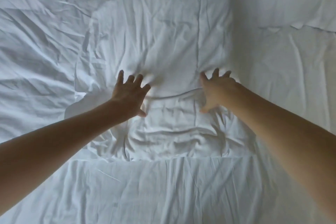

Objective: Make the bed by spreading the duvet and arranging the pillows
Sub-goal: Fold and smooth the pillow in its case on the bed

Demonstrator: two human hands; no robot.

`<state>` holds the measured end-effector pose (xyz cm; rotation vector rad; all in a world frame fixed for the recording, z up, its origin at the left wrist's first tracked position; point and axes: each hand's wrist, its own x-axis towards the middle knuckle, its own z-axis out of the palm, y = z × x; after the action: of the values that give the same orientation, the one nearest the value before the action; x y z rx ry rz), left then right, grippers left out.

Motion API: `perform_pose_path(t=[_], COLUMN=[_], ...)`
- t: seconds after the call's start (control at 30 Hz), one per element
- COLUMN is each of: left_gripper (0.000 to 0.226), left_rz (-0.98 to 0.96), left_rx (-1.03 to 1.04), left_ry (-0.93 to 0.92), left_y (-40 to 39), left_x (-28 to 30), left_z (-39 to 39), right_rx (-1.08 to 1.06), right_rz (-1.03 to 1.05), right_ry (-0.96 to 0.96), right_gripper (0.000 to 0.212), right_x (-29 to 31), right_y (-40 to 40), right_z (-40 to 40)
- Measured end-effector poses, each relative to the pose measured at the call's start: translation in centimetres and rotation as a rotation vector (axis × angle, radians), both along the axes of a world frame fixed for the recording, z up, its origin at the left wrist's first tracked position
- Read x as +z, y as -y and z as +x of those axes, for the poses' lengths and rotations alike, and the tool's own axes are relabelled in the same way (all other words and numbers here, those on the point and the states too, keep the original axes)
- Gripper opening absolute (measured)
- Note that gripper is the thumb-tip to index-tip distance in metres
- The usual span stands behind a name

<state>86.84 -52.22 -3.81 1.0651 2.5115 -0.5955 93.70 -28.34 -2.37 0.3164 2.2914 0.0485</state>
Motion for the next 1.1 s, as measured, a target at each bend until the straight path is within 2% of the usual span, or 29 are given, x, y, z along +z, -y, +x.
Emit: perform_pose_path(t=[0.07,0.13,0.27,0.4,0.47,0.5,0.57,0.63,0.7,0.73,0.8,0.93,1.0,1.1], left_gripper=[0.117,0.130,0.154,0.163,0.156,0.144,0.110,0.084,0.074,0.073,0.072,0.079,0.092,0.116], left_rz=[0.212,0.260,0.022,-0.107,-0.206,-0.241,-0.202,0.043,0.337,0.447,0.558,0.526,0.513,0.479], left_rx=[0.011,0.060,0.120,0.113,0.120,0.097,-0.021,-0.111,-0.098,-0.076,0.002,0.098,0.128,0.155], left_ry=[0.043,0.047,-0.014,0.026,0.059,0.064,0.036,-0.065,-0.214,-0.269,-0.277,-0.188,-0.170,-0.126], left_y=[-1.4,-2.6,-2.2,-3.1,-4.4,-5.0,-6.4,-7.2,-7.6,-7.8,-8.0,-9.4,-10.4,-11.6], left_x=[1.2,1.2,-1.4,-4.1,-3.9,-3.4,-1.5,1.1,2.5,2.7,2.3,1.7,1.7,1.9], left_z=[0.0,0.0,-1.2,-3.3,-4.0,-4.3,-5.5,-7.6,-10.2,-11.6,-14.1,-18.8,-20.6,-23.5], right_rx=[0.035,0.037,-0.064,-0.097,-0.065,-0.044,0.008,0.031,-0.028,-0.069,-0.127,-0.225,-0.253,-0.242], right_rz=[-0.084,-0.144,-0.160,-0.193,-0.180,-0.172,-0.154,-0.124,-0.156,-0.188,-0.213,-0.215,-0.206,-0.165], right_ry=[-0.111,-0.142,-0.090,0.006,0.073,0.068,-0.112,-0.451,-0.728,-0.800,-0.812,-0.724,-0.715,-0.630], right_gripper=[0.148,0.151,0.159,0.161,0.154,0.147,0.114,0.074,0.061,0.062,0.069,0.077,0.081,0.100], right_x=[1.4,1.3,-1.7,-3.7,-3.0,-2.2,-0.4,1.3,2.0,2.1,1.9,1.4,1.6,1.9], right_y=[0.7,0.7,-0.5,-1.2,-1.5,-1.7,-2.4,-3.3,-4.0,-4.2,-4.7,-6.7,-7.7,-9.2], right_z=[-0.7,-1.2,-1.6,-3.3,-4.7,-5.5,-6.9,-8.2,-9.7,-10.4,-12.0,-16.2,-18.4,-21.5])
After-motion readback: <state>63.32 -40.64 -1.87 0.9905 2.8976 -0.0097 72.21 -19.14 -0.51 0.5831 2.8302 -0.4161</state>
